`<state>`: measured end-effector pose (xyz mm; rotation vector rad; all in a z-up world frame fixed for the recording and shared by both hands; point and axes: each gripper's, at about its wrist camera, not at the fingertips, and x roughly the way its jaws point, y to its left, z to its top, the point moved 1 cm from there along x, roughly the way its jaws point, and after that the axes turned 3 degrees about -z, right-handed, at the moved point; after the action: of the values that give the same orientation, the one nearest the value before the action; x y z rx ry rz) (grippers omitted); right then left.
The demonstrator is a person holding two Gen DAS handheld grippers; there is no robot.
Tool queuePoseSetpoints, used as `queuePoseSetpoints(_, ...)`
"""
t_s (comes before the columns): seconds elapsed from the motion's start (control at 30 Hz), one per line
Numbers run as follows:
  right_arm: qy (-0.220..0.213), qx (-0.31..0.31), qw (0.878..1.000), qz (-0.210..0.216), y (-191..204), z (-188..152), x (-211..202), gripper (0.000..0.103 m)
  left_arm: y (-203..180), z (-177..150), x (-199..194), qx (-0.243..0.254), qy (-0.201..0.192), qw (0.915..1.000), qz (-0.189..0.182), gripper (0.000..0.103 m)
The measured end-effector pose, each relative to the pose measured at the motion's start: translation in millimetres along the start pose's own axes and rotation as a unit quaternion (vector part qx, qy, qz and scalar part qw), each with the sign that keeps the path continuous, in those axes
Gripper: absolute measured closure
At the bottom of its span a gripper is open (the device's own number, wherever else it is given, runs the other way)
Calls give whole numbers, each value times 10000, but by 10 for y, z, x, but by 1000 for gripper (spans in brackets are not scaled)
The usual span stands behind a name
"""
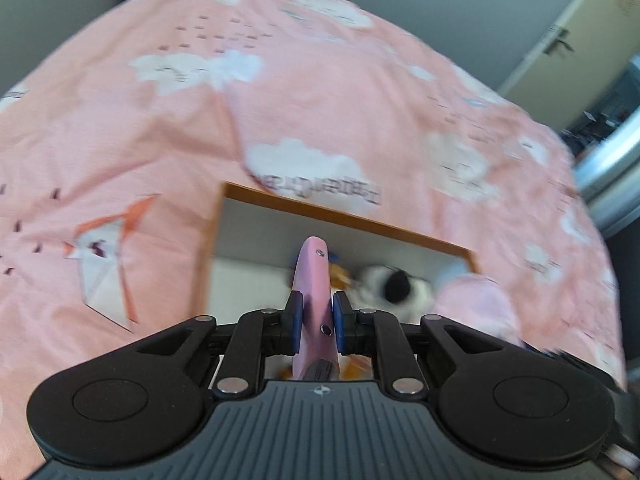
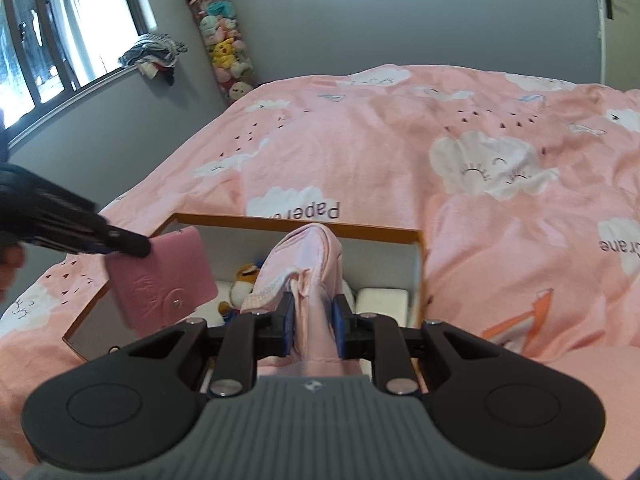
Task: Organize objects
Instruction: 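Release the wallet in the box with the left gripper while the right lowers the bag inside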
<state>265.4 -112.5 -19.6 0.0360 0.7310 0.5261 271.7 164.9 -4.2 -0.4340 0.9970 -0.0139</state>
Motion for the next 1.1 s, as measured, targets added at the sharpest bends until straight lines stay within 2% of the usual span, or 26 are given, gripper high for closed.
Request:
queuePoseSetpoints(0.1, 60, -77, 9999, 42, 64, 10, 73, 82, 108, 11, 153, -163, -212, 9992, 295, 86)
queuePoseSetpoints(0.3, 162, -181, 9997, 80, 136, 17, 218, 82, 135, -29, 447, -489, -388, 9974, 363, 86)
queuePoseSetpoints(0.4, 182, -194, 9996, 61, 136, 14, 241, 82, 113, -70, 577, -531, -171, 9978, 356, 86)
queuePoseSetpoints(0.47, 195, -206, 9996, 42, 136, 11, 251, 82, 81, -85, 660, -428, 31, 9977, 518, 86)
queuePoseSetpoints(0.57, 217, -205, 9996, 24, 118, 4, 261, 82, -29, -60, 682, 34, 117, 9956, 926, 85)
queuePoseSetpoints(0.7, 233, -194, 9995, 52, 126, 11, 276, 82, -166, -49, 736, 708, 339, 9868, 1418, 82)
queuePoseSetpoints(0.8, 258, -163, 9995, 80, 131, 13, 283, 82, -259, -69, 779, 1199, 441, 9774, 1684, 82)
queuePoseSetpoints(0.9, 263, -74, 9996, 118, 126, 38, 285, 82, -290, -88, 762, 1448, 363, 9722, 1801, 82)
queuePoseSetpoints(1.0, 254, 87, 9994, 196, 122, 82, 288, 82, -285, -67, 615, 1530, 22, 9742, 1659, 80)
queuePoseSetpoints(1.1, 251, 227, 9989, 316, 170, 139, 306, 82, -217, -29, 381, 1282, -317, 9845, 1150, 79)
